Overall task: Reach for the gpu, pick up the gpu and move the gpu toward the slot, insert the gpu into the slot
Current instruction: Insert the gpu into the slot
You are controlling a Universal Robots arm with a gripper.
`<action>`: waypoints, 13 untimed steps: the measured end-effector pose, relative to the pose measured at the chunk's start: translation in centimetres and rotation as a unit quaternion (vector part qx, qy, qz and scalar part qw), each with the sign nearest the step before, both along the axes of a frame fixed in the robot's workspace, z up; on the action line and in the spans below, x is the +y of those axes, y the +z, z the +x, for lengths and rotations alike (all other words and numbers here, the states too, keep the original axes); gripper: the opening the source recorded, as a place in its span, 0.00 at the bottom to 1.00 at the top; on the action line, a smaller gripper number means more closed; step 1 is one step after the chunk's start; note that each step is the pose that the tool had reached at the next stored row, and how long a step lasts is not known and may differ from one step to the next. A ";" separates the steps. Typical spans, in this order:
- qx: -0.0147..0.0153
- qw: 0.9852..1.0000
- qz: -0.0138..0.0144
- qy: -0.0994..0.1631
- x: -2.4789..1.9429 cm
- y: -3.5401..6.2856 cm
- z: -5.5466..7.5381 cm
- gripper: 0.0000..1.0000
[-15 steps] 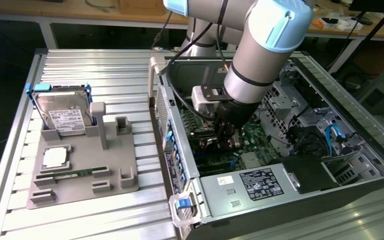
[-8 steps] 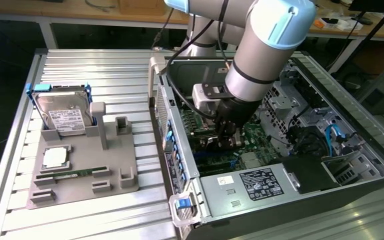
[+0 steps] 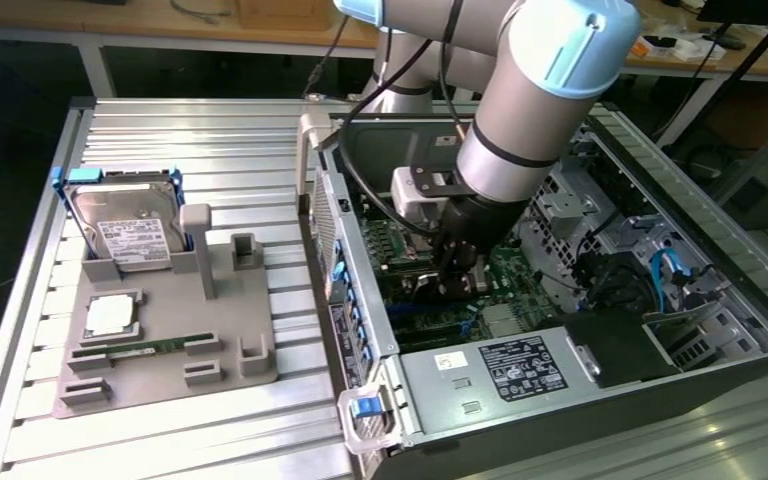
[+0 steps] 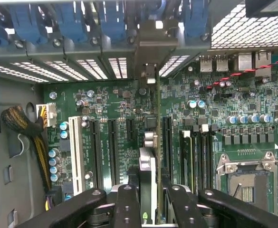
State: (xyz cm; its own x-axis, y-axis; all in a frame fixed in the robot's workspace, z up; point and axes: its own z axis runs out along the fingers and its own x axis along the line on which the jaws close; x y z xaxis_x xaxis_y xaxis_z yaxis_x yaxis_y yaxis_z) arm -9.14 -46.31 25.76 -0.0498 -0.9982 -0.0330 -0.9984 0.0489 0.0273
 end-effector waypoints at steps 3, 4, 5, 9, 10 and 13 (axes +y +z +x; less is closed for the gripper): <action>0.000 1.000 0.000 0.000 0.00 0.00 0.0 0.27; 0.000 1.000 0.000 0.000 0.00 0.00 0.0 0.27; 0.000 1.000 0.000 0.000 0.00 0.00 0.0 0.27; 0.000 1.000 0.000 0.000 0.00 -0.01 -0.1 0.27; 0.000 1.000 0.000 0.000 0.00 -0.01 -0.1 0.27; 0.000 1.000 0.000 0.000 0.00 -0.01 -0.1 0.27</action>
